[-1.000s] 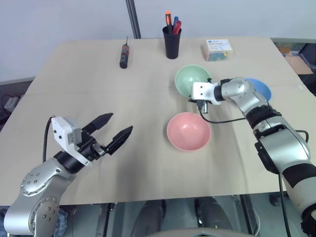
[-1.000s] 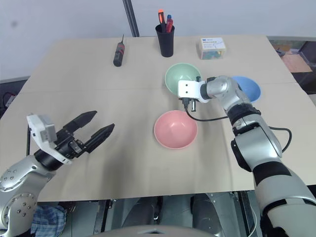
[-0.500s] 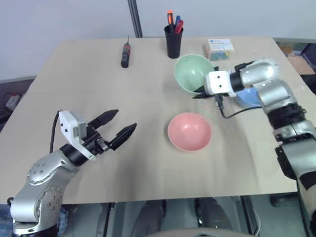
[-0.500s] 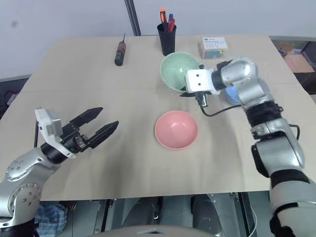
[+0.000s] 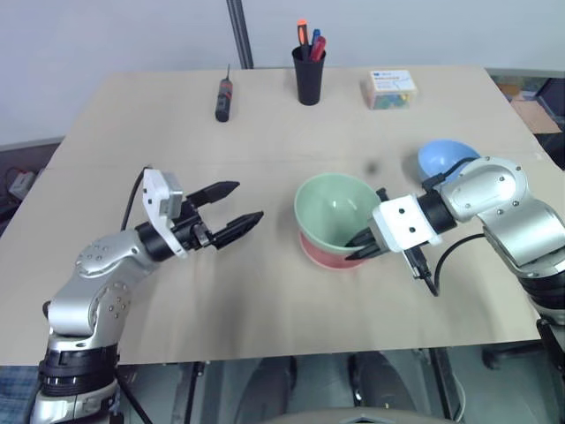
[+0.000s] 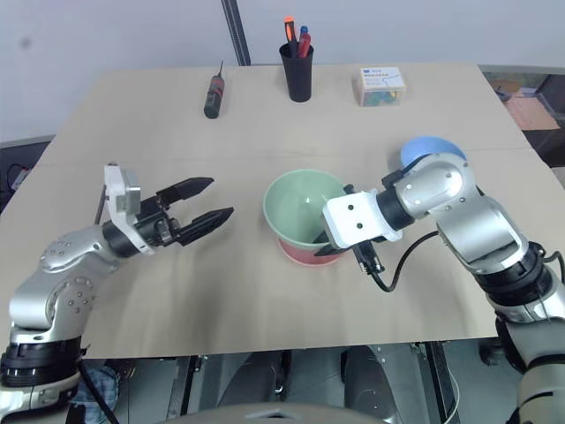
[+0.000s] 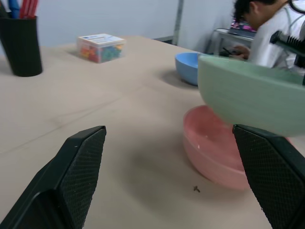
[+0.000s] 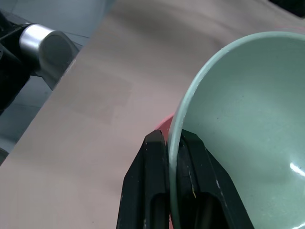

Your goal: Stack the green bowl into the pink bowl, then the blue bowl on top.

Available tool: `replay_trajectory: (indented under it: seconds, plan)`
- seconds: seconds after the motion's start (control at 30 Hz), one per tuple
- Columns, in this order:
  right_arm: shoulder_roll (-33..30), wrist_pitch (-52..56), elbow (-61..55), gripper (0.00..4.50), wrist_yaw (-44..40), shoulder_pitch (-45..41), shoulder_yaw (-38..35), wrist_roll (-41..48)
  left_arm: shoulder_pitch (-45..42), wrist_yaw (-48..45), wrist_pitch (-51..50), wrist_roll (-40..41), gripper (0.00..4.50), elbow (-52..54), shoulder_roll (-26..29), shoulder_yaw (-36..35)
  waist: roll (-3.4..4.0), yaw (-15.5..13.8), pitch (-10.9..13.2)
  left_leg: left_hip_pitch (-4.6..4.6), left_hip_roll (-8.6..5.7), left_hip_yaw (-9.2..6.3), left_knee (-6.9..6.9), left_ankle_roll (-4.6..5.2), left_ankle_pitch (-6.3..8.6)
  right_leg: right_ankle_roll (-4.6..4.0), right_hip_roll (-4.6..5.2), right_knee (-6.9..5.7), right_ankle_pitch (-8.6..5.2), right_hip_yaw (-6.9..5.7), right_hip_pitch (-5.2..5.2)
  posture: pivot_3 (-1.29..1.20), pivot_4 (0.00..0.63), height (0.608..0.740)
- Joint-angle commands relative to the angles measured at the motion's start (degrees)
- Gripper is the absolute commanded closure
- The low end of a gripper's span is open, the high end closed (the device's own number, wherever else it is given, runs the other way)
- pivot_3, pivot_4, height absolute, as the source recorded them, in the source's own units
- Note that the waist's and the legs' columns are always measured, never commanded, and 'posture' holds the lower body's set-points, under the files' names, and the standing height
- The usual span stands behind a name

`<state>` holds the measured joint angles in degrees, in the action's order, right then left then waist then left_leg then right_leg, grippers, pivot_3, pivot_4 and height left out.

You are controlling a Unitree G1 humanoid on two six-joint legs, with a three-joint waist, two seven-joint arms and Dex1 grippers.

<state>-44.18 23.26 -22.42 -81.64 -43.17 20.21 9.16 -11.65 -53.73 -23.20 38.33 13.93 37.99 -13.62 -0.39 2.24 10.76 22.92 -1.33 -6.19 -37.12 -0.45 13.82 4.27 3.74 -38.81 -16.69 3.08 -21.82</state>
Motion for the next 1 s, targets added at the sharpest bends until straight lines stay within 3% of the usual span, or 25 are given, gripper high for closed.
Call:
replay_trajectory:
  seconds: [0.03,0.2,0.37,0.53,0.7,1.0]
  plan:
    - [-0.4,1.8,-2.7,3.55,3.0,-1.3,-1.3,-0.7,-1.6,-1.8,1.3,0.0,0.0,-0.9,0.1,0.3,0.0,0.0,0.0,0.0,0.01,0.0,0.01,0.0,0.0,0.0,0.0,0.0,0.0,0.0,-0.01,0.0,0.15,0.74]
    - [0.4,5.9,-2.9,1.48,6.1,-2.8,-4.0,1.6,-2.8,-2.3,1.2,0.4,0.0,-1.1,-0.9,0.8,0.0,0.0,0.0,0.05,0.04,0.0,0.0,0.0,0.0,0.0,0.02,0.02,0.0,0.0,-0.02,0.0,0.15,0.74]
    - [-3.1,10.9,4.0,1.48,7.2,-5.5,-10.9,5.0,-4.7,-2.6,1.1,0.9,0.0,-1.7,-2.0,0.9,-0.01,-0.2,0.0,0.06,0.04,-0.03,0.0,0.0,0.0,0.0,0.02,0.04,0.0,-0.02,-0.02,0.0,0.15,0.74]
    - [-5.7,4.0,22.5,1.48,13.4,-7.3,-13.6,-0.4,-7.8,-2.5,0.9,0.8,0.0,-1.5,-4.2,3.0,-0.04,-0.4,0.0,0.03,-0.06,-0.03,-0.06,0.01,0.0,0.01,0.09,0.04,0.0,-0.06,0.07,0.0,0.15,0.74]
    - [-4.7,-3.4,38.8,1.48,17.7,-8.2,-13.8,-4.1,-11.4,-1.9,-0.6,3.3,0.0,-0.9,-7.8,4.5,-0.05,-0.1,0.0,0.11,-0.09,0.08,-0.04,-0.02,-0.02,0.0,0.07,0.02,0.0,-0.02,-0.05,0.0,0.15,0.74]
    - [0.8,-12.1,62.1,1.48,22.8,-10.7,-12.2,-9.4,-14.2,-2.5,-0.7,2.2,0.0,-2.4,-8.4,6.8,-0.03,0.3,0.0,0.08,-0.08,0.47,-0.05,-0.06,-0.05,0.0,-0.02,0.0,0.0,0.14,-0.08,0.0,0.15,0.74]
